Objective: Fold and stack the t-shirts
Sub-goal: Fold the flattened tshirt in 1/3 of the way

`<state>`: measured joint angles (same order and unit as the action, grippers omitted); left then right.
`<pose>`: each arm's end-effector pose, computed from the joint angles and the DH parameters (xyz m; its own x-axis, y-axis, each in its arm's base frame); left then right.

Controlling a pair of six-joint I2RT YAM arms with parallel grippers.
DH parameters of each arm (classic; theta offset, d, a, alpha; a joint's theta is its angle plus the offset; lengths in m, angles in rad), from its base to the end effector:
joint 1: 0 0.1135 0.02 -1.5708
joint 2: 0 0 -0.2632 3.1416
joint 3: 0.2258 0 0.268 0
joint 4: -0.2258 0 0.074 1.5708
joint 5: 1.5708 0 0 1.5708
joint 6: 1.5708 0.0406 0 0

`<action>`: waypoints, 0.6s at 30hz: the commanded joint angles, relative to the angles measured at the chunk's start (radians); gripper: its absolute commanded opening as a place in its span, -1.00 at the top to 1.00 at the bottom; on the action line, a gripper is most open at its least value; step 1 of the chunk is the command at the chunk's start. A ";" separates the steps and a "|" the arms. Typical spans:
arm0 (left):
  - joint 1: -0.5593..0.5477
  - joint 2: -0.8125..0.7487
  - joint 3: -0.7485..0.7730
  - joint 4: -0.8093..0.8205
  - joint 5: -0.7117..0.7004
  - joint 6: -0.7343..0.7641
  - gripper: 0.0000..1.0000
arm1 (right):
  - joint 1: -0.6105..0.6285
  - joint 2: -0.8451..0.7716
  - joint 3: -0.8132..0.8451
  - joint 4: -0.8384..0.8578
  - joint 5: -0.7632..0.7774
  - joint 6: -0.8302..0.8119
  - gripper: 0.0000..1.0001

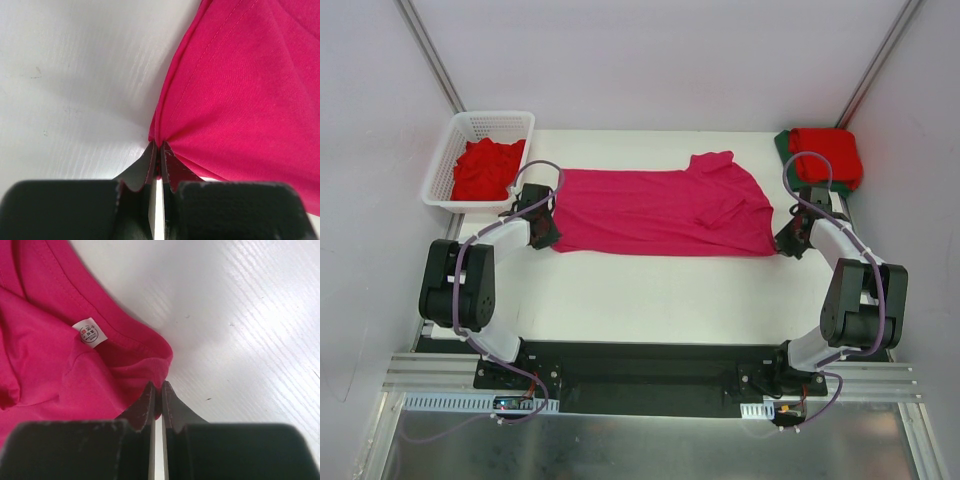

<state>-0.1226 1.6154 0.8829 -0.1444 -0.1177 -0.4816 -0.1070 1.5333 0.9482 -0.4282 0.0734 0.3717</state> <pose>0.3372 -0.0367 0.1585 -0.6979 -0.3775 -0.6086 -0.3118 0.9252 -0.2162 0.3194 -0.0373 0.1851 -0.7334 0.4431 -0.5155 0.4416 0.8871 0.1342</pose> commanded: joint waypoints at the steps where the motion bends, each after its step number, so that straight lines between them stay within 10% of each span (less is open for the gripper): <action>1: 0.015 -0.054 0.021 -0.053 -0.053 0.017 1.00 | -0.017 -0.005 0.040 -0.043 0.077 -0.024 0.97; 18: 0.017 -0.104 -0.012 -0.118 -0.071 0.011 1.00 | -0.025 -0.032 0.040 -0.078 0.127 -0.028 0.97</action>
<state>-0.1226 1.5513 0.8822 -0.2241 -0.1333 -0.4816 -0.1146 1.5330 0.9497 -0.4812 0.1318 0.3603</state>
